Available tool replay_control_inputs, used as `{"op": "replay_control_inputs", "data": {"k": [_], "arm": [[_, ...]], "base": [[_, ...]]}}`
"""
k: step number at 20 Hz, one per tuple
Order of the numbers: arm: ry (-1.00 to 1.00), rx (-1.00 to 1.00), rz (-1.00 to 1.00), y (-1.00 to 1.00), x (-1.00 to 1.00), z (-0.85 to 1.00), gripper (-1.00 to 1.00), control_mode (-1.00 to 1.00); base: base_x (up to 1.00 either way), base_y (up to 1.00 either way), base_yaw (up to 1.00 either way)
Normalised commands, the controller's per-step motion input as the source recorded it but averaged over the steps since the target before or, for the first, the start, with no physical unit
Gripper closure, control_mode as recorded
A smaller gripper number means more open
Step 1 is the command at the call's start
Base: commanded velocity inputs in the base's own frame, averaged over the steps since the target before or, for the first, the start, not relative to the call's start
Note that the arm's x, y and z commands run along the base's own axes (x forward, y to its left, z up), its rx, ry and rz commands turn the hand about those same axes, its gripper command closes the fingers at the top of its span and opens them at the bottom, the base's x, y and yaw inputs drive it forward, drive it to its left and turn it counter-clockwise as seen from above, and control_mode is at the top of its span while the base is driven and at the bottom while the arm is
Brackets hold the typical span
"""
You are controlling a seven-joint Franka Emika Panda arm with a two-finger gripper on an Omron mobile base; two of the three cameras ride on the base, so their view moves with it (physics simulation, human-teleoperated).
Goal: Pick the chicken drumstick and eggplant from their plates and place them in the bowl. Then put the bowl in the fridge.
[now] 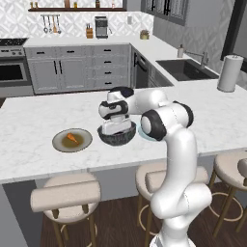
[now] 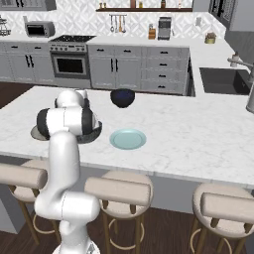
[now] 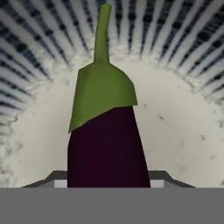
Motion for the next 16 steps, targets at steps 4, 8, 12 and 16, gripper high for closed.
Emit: {"op": "replay_control_inputs", "data": {"k": [4, 8, 12, 16], "arm": [[0.00, 0.00, 0.00, 0.00, -0.20, 0.00, -1.00, -1.00], [0.00, 0.00, 0.00, 0.00, -0.35, 0.00, -1.00, -1.00], [0.00, 0.02, -0.03, -0.01, -0.25, 0.22, -1.00, -1.00], [-0.09, 0.01, -0.01, 0.03, -0.39, 0.77, -1.00, -1.00]], "base": [[0.00, 0.00, 0.00], [0.00, 0.00, 0.00], [0.00, 0.00, 0.00], [0.00, 0.00, 0.00]]}}
